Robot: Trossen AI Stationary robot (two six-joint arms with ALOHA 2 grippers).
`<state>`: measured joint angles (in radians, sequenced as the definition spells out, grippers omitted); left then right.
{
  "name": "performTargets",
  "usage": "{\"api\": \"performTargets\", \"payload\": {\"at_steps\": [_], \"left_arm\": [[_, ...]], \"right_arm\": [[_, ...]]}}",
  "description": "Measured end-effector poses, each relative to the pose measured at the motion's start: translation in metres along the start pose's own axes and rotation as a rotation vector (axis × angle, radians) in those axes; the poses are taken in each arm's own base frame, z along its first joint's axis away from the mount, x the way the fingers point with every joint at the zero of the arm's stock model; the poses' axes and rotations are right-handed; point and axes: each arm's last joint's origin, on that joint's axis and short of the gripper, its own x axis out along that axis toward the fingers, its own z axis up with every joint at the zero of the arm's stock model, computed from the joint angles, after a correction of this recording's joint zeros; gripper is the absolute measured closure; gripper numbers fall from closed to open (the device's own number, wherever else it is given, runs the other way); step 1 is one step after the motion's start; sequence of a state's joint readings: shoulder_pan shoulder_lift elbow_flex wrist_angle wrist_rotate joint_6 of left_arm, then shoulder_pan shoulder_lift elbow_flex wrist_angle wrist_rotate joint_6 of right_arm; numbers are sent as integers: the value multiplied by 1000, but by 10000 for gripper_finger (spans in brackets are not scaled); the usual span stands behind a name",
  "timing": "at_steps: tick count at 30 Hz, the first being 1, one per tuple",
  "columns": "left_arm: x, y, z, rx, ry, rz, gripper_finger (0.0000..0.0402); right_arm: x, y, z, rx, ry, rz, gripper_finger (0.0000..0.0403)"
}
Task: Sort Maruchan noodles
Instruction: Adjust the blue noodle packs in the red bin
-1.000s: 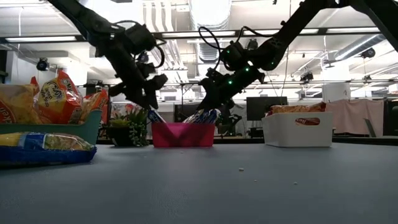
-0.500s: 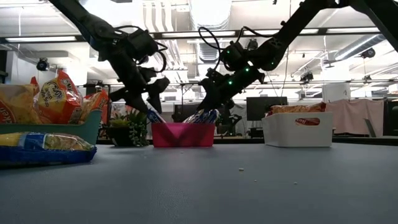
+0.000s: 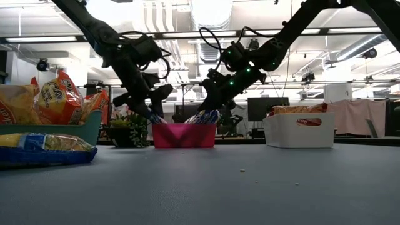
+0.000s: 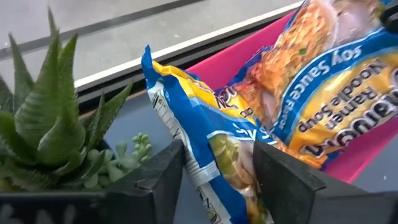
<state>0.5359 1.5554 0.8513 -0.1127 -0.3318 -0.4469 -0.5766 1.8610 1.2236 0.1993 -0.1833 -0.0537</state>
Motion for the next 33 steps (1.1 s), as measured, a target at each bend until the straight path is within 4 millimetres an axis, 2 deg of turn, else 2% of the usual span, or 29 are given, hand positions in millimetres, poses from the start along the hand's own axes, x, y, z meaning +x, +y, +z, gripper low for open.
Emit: {"api": "performTargets", "payload": {"at_steps": [8,12,25,33], "left_arm": [[-3,-4,4,7,-48,-32,310],[-5,-8,8,20,-90,-60,333],[-12,-21,19,-13,-197,-215,348],[-15,-27,19,-35,-217,-242,348]], "right_arm": [[0,0,0,0,0,0,385],[0,0,0,-1,-6,0,385],[1,2,-2,0,2,11,385],[3,18,5,-6,-61,83,385]]}}
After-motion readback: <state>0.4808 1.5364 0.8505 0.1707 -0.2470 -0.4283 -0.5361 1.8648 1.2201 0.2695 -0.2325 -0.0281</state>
